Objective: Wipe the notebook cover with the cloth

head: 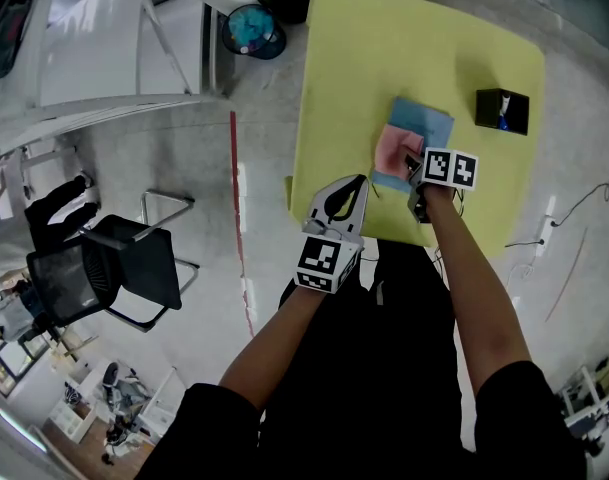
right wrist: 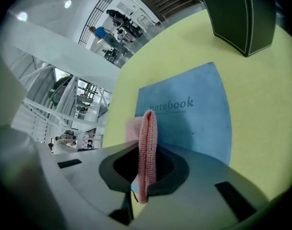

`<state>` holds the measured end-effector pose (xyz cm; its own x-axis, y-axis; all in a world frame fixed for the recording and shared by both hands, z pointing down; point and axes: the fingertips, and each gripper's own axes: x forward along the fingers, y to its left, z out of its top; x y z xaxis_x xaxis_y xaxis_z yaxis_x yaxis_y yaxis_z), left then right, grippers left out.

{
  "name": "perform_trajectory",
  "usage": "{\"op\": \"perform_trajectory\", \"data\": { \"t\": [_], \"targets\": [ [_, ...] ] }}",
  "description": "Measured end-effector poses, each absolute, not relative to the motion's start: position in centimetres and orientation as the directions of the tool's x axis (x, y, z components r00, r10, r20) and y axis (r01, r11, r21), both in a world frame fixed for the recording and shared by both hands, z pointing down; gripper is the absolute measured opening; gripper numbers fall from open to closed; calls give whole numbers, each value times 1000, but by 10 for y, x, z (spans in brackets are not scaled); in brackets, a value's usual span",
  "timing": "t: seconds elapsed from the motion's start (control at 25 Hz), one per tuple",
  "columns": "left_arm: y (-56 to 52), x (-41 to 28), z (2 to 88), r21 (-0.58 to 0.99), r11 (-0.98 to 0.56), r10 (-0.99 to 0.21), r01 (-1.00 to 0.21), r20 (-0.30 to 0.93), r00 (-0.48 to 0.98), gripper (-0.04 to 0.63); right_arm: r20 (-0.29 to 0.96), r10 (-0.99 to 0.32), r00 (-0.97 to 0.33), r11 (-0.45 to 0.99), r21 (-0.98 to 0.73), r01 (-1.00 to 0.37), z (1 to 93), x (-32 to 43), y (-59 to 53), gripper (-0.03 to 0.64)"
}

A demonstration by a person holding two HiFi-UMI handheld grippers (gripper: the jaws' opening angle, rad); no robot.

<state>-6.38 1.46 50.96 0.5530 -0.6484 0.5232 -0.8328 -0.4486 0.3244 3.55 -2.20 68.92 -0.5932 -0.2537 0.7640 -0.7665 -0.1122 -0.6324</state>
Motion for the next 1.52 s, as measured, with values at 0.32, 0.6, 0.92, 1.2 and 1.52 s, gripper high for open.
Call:
{"op": "perform_trajectory", "data": {
  "t": [0.32,0.6,0.92,1.2,1.52],
  "targets": [
    [15,-49,506,315,-459,-645,-831,525,555,8,767,-253,-590,-123,-630,-766,689,49,-17,35],
    [15,-35,504,309,-465,-639,-830,531,556,8,766,-248,-593,-126,-633,-764,689,60,-14,35],
    [13,-22,501,306,-473,-635,-826,532,561,8,770,-237,-593,-137,-631,-764,690,73,-9,35],
    [14,-13,499,300,-479,-629,-825,538,561,8,767,-233,-599,-137,-635,-760,689,80,-7,35],
    [12,0,498,293,-485,-627,-824,540,561,8,768,-228,-598,-139,-634,-761,690,95,-3,35]
  ]
}}
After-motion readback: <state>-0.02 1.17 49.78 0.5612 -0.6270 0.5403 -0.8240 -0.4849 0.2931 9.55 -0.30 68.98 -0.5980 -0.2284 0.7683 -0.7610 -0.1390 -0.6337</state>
